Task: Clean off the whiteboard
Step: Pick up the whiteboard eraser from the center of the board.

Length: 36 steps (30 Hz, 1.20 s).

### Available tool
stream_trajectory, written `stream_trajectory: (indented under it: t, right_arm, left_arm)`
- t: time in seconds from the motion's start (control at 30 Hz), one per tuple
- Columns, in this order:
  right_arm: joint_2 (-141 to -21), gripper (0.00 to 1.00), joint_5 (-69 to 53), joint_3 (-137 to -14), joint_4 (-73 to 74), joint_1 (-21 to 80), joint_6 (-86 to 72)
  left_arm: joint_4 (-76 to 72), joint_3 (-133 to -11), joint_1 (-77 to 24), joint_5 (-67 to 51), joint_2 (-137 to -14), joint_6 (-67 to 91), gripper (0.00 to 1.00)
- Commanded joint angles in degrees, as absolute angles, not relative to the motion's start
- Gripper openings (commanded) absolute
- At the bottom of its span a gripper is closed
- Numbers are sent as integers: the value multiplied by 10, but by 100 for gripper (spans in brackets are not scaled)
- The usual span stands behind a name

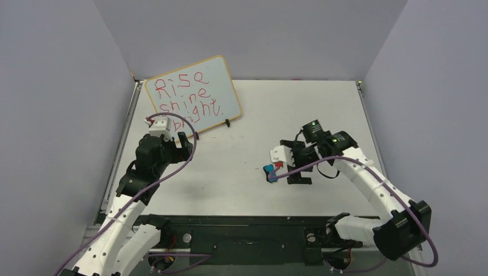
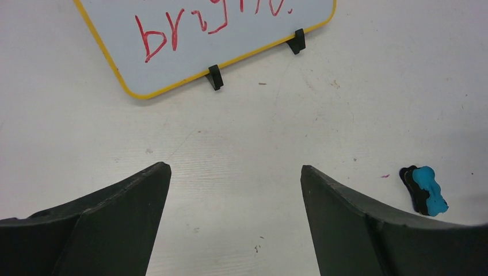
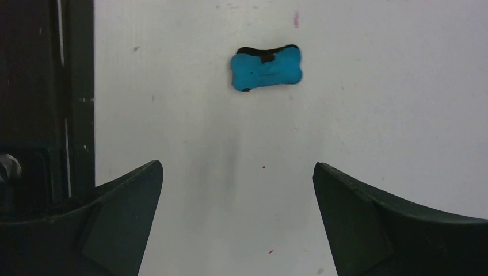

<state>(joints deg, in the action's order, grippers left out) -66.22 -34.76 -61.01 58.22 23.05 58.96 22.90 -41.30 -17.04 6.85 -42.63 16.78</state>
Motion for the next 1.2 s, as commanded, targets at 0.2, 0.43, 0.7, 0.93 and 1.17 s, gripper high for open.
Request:
stream_trajectory:
  t: [0.2, 0.43, 0.7, 0.93, 1.17]
  right_arm:
    - [-838, 100, -228, -682, 600, 378, 805]
    - [-816, 100, -234, -633, 383, 381, 280]
    - [-781, 91, 129, -568, 291, 415, -136]
    - [-844, 59, 99, -550, 275, 405, -171]
    - [-878, 65, 34, -547, 260, 402, -182]
  left_arm:
    - [197, -387, -177, 114, -364, 153, 82]
    - [195, -387, -177, 123, -366, 151, 82]
    - [191, -389, -173, 118, -377, 150, 82]
    - [192, -387, -168, 115, -377, 151, 81]
    - [192, -387, -168, 113, -375, 150, 82]
